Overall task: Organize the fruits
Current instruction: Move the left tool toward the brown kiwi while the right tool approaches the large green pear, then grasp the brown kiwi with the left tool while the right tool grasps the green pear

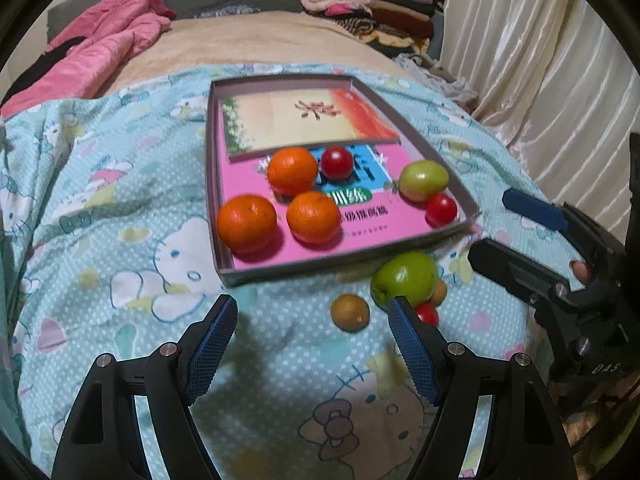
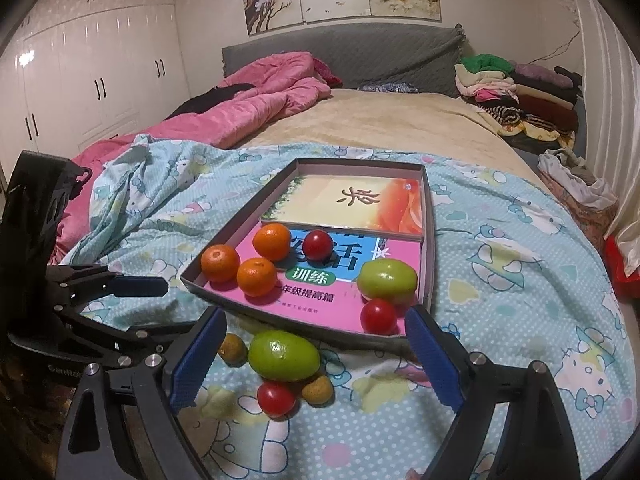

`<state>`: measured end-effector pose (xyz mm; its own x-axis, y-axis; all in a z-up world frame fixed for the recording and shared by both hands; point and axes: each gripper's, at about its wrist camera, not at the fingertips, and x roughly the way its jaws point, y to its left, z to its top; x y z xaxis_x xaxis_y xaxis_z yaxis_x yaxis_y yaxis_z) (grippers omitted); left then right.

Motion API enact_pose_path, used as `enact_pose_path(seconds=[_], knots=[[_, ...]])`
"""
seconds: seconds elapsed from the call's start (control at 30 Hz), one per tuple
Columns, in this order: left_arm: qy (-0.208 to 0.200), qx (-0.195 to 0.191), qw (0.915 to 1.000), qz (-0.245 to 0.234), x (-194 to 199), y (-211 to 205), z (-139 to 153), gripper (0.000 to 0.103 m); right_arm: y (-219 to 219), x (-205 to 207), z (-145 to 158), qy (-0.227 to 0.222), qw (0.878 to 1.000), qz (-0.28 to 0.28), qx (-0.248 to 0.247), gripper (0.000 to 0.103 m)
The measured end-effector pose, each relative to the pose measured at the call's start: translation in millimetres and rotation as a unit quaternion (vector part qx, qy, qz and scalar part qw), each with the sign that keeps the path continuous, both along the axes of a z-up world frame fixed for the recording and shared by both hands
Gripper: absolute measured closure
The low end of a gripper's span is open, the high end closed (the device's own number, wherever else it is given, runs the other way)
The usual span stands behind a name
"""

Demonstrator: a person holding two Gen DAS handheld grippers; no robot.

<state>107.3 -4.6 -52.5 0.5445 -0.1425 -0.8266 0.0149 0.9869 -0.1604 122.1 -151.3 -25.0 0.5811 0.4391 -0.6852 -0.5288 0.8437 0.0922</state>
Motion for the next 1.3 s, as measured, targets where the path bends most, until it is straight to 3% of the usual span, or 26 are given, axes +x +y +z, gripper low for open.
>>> enact_pose_path(seconds=[0.33, 0.7, 1.03, 1.17, 1.3], knots=[[0.036, 0.010, 0.9989, -0.030, 3.6, -12.3, -17.2, 0.024, -0.7, 1.4, -5.1, 0.014, 1.000, 0.003, -0.003, 0.012], [0.052, -0.036, 0.9971, -0.041, 15.2, -5.6, -30.5, 0.053, 3.4, 9.1, -24.6, 0.064, 0.998, 0.009, -0.016, 0.012], [0.048, -0.011, 0.9954, -0.082, 24.0, -25.8, -37.7, 0.067, 7.3, 16.0, -42.0, 0.109, 0.994, 0.017, -0.020, 0.013], [0.045, -0.004, 0.9953, -0.085, 27.3, -24.9, -38.1, 0.075, 12.2, 19.5, -48.0, 0.123, 0.992, 0.027, -0.020, 0.021], [0.049, -0.013, 0.9952, -0.083, 29.1, -20.5, -38.6, 0.075, 18.5, 19.0, -52.8, 0.134, 0.990, 0.042, -0.024, 0.030]])
